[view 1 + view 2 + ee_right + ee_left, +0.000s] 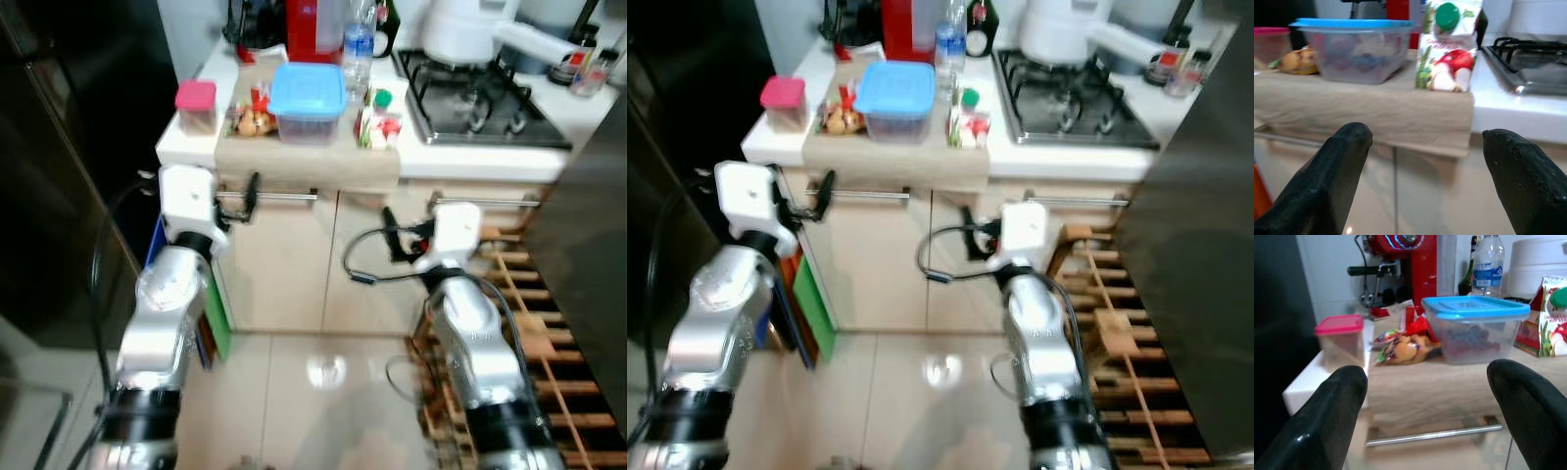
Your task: Restocking fridge
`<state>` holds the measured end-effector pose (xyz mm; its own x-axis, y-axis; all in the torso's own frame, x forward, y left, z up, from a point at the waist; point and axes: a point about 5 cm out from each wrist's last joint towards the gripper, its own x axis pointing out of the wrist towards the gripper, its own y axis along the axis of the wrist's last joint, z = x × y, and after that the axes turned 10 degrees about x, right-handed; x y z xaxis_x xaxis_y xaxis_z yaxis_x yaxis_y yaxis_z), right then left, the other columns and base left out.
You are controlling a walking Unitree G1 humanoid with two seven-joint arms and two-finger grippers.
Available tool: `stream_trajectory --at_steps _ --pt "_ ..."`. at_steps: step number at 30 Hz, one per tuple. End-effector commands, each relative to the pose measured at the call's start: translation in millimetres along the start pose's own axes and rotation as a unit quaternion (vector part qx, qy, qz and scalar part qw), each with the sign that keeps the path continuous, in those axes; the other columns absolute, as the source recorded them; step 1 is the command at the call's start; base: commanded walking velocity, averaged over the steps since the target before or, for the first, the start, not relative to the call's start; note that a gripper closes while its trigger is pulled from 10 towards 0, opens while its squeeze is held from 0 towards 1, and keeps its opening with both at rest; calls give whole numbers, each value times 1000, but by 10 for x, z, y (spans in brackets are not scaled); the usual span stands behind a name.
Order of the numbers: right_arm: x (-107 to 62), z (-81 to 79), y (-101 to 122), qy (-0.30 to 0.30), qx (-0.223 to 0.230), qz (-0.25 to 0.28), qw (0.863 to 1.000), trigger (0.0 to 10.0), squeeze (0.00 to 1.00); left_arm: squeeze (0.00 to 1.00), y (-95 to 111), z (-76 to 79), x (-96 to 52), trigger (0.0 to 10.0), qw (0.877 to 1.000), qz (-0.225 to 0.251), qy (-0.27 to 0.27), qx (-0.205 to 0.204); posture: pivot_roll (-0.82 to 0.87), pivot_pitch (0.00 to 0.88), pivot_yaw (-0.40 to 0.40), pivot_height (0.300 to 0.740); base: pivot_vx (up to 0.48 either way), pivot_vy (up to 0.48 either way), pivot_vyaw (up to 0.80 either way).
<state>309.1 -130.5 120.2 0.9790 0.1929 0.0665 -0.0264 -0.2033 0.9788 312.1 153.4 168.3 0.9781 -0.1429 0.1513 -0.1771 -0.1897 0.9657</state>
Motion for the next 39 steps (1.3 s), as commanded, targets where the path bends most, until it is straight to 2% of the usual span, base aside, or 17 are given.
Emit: stream_trajectory --at_steps 1,6,7,10,13,19,22,24,31,34,39 --pt "-1 83 53 -13 -4 12 1000 10000 161 0 37 70 21 10000 1000 8 -10 -8 -88 2 11 740 480 0 0" --pt "-4 81 49 -15 0 12 1000 10000 161 0 67 22 20 10000 999 18 4 -28 -88 2 16 740 471 0 0" --pt "3 60 67 -13 3 17 1000 10000 165 0 151 -31 16 10000 998 38 5 -41 -84 4 21 740 0 480 0" --pt "7 36 100 -8 4 23 1000 10000 161 0 266 -87 5 10000 997 60 1 -39 -72 9 18 740 0 480 0" --pt "4 30 101 -6 5 23 1000 10000 161 0 295 -108 -4 10000 997 62 5 -36 -60 3 16 740 0 480 0" --pt "66 -11 95 1 7 22 1000 10000 161 0 368 -26 -6 10000 996 79 -4 -30 -54 2 7 740 0 160 0" --pt "76 -42 106 6 4 23 1000 10000 161 0 371 0 16 10000 997 75 -8 -25 -52 0 0 740 0 0 0" --pt "84 -52 121 10 0 25 1000 10000 153 0 367 5 42 10000 998 70 -8 -8 -53 4 2 740 0 0 0" --pt "114 -97 206 18 9 40 999 10000 149 0 270 -33 49 10000 999 43 -12 -17 -67 7 22 740 0 0 0" --pt "115 -96 198 18 10 39 999 10000 145 0 236 -66 45 10000 999 38 -8 -29 -70 9 26 740 0 480 0" --pt "96 -68 181 9 15 37 999 10000 149 0 202 -71 71 10000 1000 23 -5 -15 -68 27 23 740 0 480 0"
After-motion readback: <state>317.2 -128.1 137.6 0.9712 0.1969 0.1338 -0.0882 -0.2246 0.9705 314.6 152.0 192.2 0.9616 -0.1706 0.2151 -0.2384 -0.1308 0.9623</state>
